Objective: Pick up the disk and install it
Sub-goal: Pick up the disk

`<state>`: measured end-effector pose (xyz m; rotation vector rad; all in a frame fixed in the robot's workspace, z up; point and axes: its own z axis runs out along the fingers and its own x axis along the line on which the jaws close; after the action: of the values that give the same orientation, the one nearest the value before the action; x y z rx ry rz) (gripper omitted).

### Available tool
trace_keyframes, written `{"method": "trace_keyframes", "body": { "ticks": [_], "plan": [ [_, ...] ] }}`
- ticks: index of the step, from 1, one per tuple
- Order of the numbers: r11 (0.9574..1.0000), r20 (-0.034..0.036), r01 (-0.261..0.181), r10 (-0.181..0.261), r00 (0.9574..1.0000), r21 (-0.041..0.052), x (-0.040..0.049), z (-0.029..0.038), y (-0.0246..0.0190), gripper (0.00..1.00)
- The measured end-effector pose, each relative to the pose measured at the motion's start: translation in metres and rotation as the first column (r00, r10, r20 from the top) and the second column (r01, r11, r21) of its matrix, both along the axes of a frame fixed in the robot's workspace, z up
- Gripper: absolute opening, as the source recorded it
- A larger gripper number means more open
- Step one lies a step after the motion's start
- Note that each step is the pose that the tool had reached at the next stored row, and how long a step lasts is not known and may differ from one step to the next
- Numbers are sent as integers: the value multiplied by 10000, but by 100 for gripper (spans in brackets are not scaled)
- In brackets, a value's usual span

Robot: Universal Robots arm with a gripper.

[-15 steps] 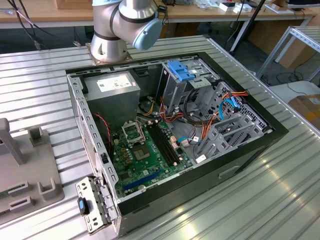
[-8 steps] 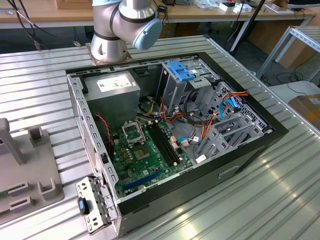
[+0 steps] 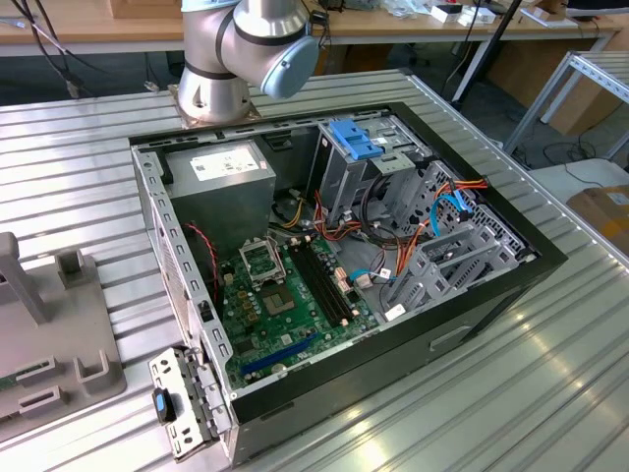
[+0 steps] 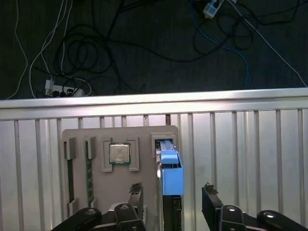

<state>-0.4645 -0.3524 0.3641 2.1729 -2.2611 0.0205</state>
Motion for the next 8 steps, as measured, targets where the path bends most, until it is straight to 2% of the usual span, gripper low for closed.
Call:
{"method": "trace_keyframes", "body": {
  "ticks": [8],
  "plan": [
    [10000, 3, 0, 0, 10000, 1, 0, -8, 0, 60]
  ]
}}
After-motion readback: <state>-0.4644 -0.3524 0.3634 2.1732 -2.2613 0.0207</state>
